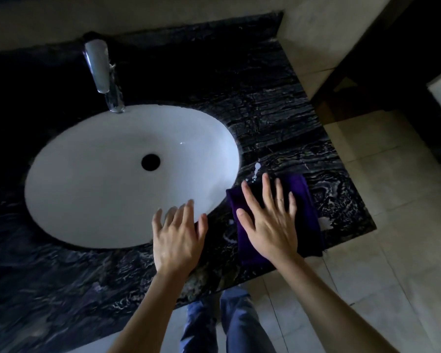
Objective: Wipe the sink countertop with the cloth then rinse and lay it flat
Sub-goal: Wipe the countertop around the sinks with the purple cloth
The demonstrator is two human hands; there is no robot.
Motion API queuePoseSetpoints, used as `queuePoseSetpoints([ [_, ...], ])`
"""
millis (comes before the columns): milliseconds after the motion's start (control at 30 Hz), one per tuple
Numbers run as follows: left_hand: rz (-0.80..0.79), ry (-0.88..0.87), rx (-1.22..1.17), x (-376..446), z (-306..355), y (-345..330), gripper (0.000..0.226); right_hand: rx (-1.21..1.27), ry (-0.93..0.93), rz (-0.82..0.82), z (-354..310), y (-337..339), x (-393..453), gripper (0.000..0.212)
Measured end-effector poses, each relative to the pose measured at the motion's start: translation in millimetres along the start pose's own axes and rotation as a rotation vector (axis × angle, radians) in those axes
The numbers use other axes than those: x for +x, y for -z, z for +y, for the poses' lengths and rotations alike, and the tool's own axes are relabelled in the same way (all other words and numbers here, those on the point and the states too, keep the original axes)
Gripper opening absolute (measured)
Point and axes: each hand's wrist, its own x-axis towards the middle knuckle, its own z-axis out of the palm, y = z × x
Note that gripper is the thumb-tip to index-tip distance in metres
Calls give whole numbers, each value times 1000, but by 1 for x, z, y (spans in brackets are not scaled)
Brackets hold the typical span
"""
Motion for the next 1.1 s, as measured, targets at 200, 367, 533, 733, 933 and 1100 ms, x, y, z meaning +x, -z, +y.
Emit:
queuePoseSetpoints([
  [200,-7,16,12,3,0,-1,61,27,-105,-5,16,7,106,78],
  [367,-16,22,6,6,1,0,57,-55,64,-42,17,5,116,73],
  [533,-2,39,-54,4,1,2,58,-1,304,-33,-14,-1,11,67],
  [733,22,75,-111,2,-1,3,61,4,411,-42,-7,-1,7,68],
  [933,-16,108,-136,3,0,6,63,-45,182,-50,44,7,134,65],
  [1100,-32,114,-193,2,1,6,66,-73,84,-46,28,8,113,68],
])
